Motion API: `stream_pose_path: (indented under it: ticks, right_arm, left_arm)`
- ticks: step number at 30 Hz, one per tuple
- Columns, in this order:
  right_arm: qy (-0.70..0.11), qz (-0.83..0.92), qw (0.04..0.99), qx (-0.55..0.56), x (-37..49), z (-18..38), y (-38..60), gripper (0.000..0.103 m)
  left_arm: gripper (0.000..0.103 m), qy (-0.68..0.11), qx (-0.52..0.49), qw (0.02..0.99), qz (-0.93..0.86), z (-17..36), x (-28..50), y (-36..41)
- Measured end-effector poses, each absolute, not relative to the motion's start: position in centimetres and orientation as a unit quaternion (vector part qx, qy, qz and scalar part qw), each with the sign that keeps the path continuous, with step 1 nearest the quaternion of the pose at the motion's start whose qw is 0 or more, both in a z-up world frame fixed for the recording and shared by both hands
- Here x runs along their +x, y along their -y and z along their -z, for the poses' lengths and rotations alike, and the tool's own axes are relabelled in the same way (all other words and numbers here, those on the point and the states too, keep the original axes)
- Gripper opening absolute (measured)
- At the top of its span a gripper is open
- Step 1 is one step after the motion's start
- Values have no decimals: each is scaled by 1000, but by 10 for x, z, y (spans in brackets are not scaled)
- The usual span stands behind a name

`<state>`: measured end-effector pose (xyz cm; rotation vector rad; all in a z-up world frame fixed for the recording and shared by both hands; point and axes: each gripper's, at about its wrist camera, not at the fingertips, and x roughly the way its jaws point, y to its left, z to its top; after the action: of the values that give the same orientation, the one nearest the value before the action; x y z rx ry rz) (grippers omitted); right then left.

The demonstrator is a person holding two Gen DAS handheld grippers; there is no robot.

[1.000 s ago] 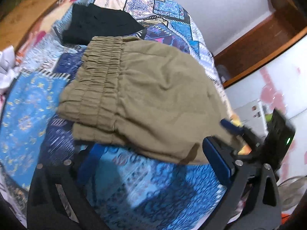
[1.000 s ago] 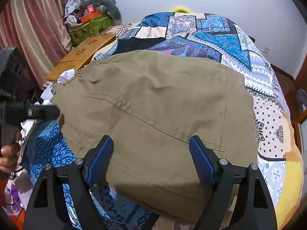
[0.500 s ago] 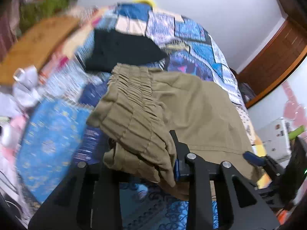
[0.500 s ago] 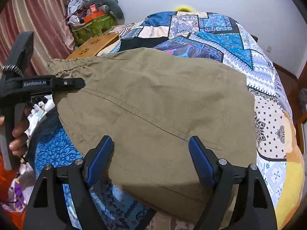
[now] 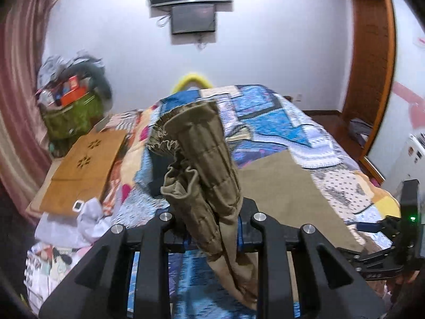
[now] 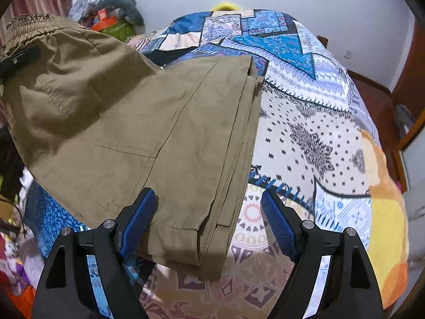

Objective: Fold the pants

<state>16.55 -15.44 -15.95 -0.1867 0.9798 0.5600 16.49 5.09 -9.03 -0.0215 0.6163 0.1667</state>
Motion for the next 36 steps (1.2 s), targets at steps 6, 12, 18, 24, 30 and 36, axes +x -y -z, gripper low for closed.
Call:
stream_pose_path:
  ticks: [6, 12, 18, 24, 30, 36]
  right_arm:
    - [-472, -262, 840, -51, 167, 162, 161, 80]
    - [-472, -260, 841, -48, 167, 162, 162, 79]
    - [-472, -257, 843, -41, 166, 162, 166, 79]
    - [-473, -252, 844, -35, 167, 161, 170, 79]
    - [-474, -251, 844, -27, 168, 162, 173, 79]
    - [-472, -249, 845, -29, 166, 162, 172, 80]
  left_arm:
    - [24, -323, -4, 946, -12, 87, 181, -20]
    - [24, -359, -39, 930, 61, 94, 195, 2]
    - [24, -384, -57, 918, 85, 103, 202, 19]
    - [36, -405, -45, 908, 100, 110, 205, 32]
    - [82, -389, -76, 913, 97, 106, 201, 22]
    - [84, -381, -63, 921, 45, 104, 212, -1]
